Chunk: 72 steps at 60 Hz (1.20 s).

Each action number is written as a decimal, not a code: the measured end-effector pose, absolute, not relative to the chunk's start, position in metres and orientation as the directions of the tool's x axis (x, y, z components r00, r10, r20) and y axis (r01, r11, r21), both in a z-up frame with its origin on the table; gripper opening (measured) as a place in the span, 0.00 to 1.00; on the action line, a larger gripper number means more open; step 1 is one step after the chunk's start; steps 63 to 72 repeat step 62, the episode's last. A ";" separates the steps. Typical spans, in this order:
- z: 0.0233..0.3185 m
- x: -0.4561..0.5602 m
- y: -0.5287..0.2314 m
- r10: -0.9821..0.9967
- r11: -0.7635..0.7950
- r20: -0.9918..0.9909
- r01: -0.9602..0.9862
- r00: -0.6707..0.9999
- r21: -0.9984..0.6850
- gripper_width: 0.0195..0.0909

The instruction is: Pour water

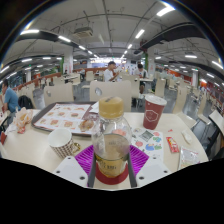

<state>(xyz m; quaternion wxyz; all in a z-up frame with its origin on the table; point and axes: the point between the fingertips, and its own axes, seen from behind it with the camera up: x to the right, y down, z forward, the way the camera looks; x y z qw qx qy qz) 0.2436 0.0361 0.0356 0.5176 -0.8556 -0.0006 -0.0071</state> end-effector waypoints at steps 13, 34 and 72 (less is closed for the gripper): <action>0.043 0.247 0.001 -0.040 -0.560 -0.008 -0.028 0.999 -0.828 0.93; 0.116 0.210 -0.151 -0.069 -0.687 -0.026 -0.066 0.997 -0.724 0.92; 0.157 0.198 -0.201 -0.078 -0.661 0.010 -0.044 0.997 -0.749 0.92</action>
